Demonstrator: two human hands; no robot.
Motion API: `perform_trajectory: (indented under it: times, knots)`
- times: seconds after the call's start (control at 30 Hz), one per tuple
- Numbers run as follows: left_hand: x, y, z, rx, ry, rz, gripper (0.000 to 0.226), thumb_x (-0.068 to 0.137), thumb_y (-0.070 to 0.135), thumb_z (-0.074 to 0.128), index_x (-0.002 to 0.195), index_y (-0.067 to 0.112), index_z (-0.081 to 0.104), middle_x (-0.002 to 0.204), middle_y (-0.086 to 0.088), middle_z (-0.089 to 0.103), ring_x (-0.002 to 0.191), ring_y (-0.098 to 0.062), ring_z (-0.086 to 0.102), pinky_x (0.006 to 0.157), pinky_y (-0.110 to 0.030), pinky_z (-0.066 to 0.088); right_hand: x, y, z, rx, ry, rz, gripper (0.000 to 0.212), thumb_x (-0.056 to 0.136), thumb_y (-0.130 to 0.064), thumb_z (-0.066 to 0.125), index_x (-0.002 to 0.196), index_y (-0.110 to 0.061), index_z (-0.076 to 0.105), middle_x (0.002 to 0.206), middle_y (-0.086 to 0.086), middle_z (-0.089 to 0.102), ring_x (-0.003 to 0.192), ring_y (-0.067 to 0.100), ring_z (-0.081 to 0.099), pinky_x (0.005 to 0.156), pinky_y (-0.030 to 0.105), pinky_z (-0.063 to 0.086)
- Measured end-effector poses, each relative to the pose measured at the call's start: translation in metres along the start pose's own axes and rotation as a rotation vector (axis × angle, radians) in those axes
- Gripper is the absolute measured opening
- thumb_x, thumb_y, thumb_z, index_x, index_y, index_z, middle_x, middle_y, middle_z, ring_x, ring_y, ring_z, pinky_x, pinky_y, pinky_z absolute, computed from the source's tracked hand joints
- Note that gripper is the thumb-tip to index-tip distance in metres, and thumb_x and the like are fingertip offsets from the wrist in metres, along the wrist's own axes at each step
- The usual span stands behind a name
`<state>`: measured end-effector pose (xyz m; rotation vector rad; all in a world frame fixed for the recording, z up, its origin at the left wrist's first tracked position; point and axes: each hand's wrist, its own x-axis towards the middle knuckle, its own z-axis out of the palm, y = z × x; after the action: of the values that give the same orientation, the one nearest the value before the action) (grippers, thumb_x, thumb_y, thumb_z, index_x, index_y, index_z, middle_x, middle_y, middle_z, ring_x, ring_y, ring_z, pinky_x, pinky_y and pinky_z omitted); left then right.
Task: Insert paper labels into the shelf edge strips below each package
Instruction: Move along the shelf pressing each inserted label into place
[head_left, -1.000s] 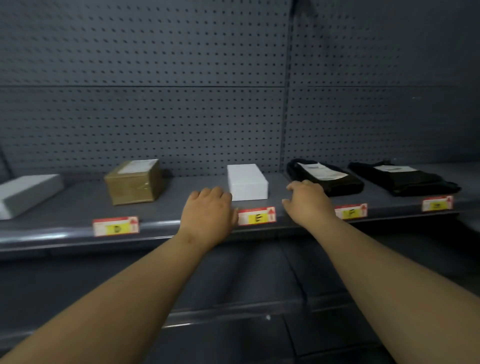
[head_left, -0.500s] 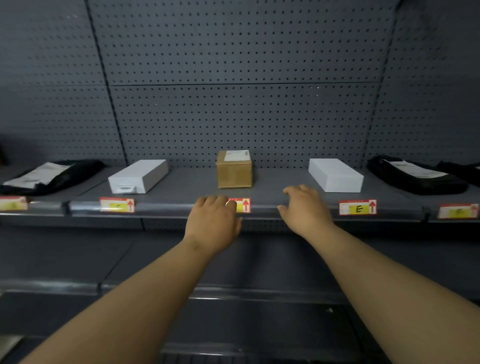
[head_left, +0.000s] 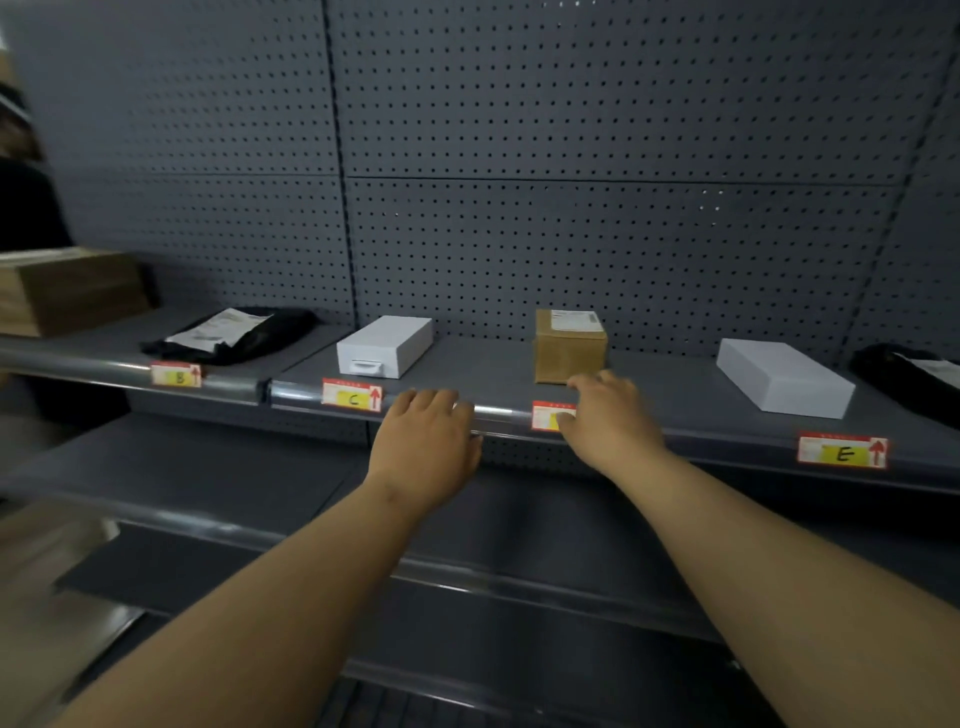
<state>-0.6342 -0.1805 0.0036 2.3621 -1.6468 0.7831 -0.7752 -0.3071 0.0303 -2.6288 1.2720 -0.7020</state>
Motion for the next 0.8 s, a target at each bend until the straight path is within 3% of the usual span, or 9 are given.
perform_trajectory:
  times: [0.2, 0.53, 0.8]
  knots:
    - [-0.005, -0.072, 0.009, -0.010, 0.020, -0.023, 0.040, 0.092, 0.036, 0.040, 0.126, 0.015, 0.046, 0.131, -0.005, 0.052, 0.121, -0.025, 0.046, 0.107, -0.038, 0.027, 0.015, -0.068, 0.031, 0.008, 0.004, -0.035, 0.045, 0.090, -0.029, 0.052, 0.132, -0.017, 0.043, 0.135, 0.005, 0.045, 0.126, 0.027, 0.036, 0.098, 0.041, 0.039]
    - [-0.014, -0.246, 0.031, 0.003, 0.046, 0.107, 0.039, 0.091, 0.034, 0.042, 0.125, 0.016, 0.046, 0.125, -0.005, 0.055, 0.115, -0.024, 0.050, 0.102, -0.036, 0.033, 0.045, -0.222, 0.108, 0.026, 0.084, 0.064, 0.045, 0.087, -0.024, 0.055, 0.130, -0.017, 0.046, 0.132, 0.006, 0.046, 0.124, 0.025, 0.037, 0.099, 0.036, 0.037]
    - [-0.022, -0.323, 0.045, -0.007, 0.033, 0.149, 0.037, 0.091, 0.036, 0.041, 0.122, 0.015, 0.047, 0.121, -0.005, 0.055, 0.111, -0.025, 0.051, 0.099, -0.036, 0.035, 0.042, -0.285, 0.146, -0.013, 0.107, 0.057, 0.045, 0.087, -0.022, 0.052, 0.131, -0.017, 0.045, 0.133, 0.005, 0.045, 0.125, 0.025, 0.034, 0.098, 0.036, 0.037]
